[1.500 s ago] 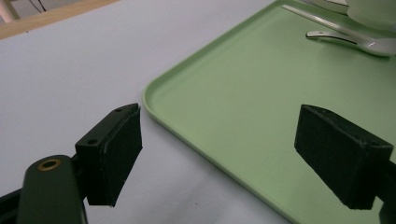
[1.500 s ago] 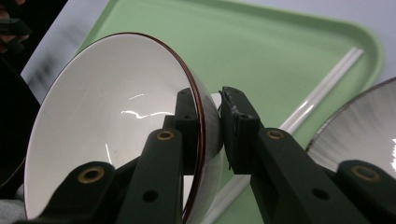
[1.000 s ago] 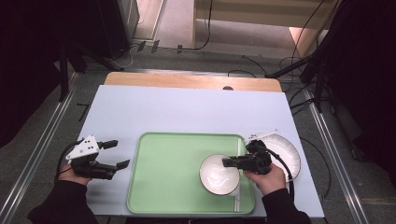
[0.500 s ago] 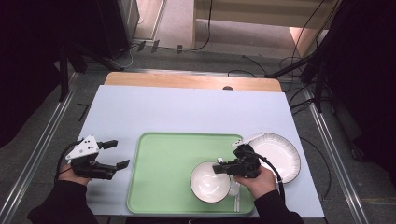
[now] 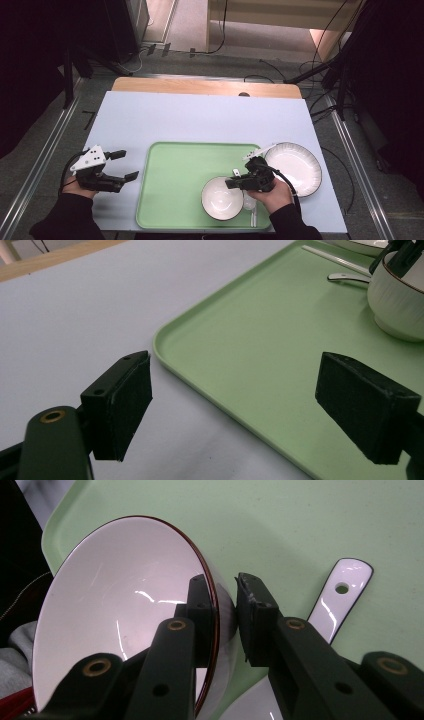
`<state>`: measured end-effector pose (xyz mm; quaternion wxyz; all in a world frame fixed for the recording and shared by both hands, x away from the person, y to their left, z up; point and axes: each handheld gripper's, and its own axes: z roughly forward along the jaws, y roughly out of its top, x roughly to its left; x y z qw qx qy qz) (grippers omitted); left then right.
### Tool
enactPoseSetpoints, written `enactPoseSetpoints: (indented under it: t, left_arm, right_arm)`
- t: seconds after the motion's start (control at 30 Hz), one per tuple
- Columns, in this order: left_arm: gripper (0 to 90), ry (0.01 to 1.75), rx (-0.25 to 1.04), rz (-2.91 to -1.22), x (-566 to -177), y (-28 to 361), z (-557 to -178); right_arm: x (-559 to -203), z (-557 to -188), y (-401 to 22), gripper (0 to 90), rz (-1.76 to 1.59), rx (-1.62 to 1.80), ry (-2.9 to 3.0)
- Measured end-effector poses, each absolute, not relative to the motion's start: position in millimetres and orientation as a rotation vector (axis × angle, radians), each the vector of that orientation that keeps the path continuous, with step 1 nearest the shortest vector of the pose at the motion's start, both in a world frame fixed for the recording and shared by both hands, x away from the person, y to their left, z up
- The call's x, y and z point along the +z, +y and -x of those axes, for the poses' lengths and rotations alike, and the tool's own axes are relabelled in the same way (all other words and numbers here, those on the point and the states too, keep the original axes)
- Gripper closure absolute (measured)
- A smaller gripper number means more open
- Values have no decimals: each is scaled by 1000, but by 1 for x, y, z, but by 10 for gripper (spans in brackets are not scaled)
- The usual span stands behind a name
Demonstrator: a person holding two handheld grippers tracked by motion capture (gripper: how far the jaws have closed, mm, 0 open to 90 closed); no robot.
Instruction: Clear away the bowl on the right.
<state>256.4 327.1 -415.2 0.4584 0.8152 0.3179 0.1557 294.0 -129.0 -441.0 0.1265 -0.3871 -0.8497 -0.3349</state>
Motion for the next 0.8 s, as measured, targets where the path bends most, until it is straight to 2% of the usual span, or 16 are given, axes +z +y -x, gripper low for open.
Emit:
enactPoseSetpoints:
  t: [0.33,0.67,0.8]
  left_arm:
    - [150,782,382,-2012,-415,327,-256]
    - [150,784,379,-2005,-415,327,-258]
    - [151,784,377,-2010,-415,326,-258]
  right_arm:
    - [-440,-293,-129,774,1102,-985,-2506]
    - [-436,-295,-137,480,1064,-1075,-2485]
    - [-429,-296,-149,397,1042,-1182,-2462]
